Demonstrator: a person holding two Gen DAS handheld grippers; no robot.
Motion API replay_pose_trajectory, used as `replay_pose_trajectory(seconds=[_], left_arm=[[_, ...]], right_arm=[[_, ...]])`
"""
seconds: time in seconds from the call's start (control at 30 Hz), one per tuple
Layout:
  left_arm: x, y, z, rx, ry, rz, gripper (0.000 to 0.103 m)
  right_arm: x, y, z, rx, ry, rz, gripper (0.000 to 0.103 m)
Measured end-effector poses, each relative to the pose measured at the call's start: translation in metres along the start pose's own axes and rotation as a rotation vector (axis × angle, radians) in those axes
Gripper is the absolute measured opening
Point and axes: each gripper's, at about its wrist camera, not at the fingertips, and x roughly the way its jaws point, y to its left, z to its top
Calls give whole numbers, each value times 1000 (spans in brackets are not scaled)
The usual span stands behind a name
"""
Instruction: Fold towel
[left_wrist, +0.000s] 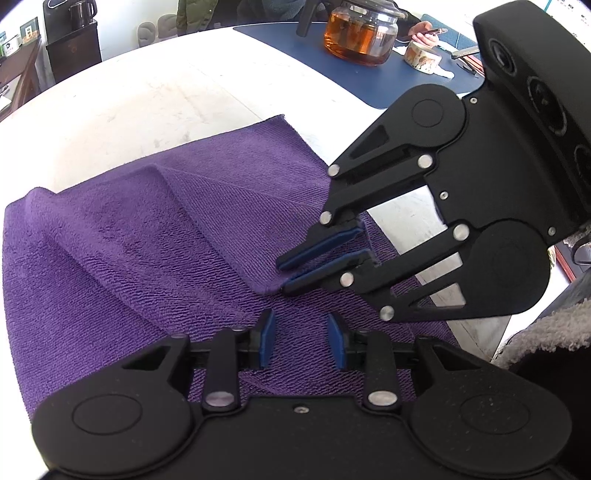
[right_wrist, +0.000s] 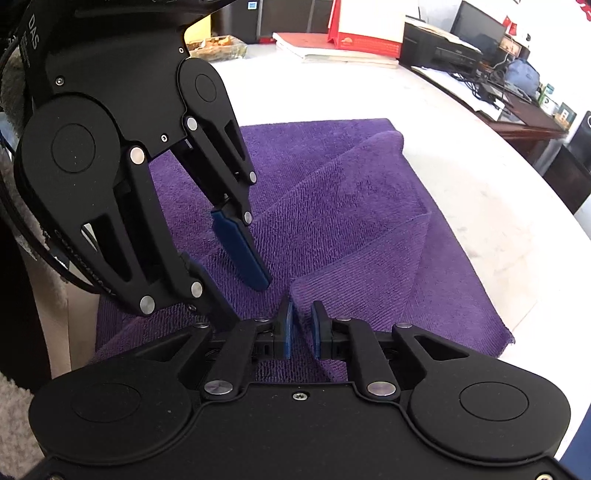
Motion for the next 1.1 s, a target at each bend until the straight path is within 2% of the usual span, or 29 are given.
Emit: replay_pose_trajectory(seconds=[0.17, 0.2, 0.33, 0.47, 0.53, 0.67, 0.87, 1.1], left_arm=[[5, -11, 1, -2, -7, 11, 29], [6, -14, 1, -7, -11, 17, 29], [4, -17, -1, -39, -22, 43, 29], [-41, 12, 9, -79, -22, 71, 29], [-69, 30, -22, -92, -15, 84, 29], [-118, 57, -16, -103, 7, 98, 29], [-116, 62, -23, -104, 30, 105, 30], [-112, 60, -24, -105, 39, 110, 30]], right_arm=[[5, 0, 1, 20, -7, 0, 8], [3, -2, 0, 43, -14, -8, 4], [-9, -23, -3, 176, -60, -38, 2], [-21, -50, -14, 303, -88, -95, 2], [-24, -65, -21, 364, -96, -120, 2], [-25, -85, -33, 437, -105, -159, 2], [-11, -105, -41, 476, -89, -188, 2], [-19, -111, -51, 489, -92, -227, 2]])
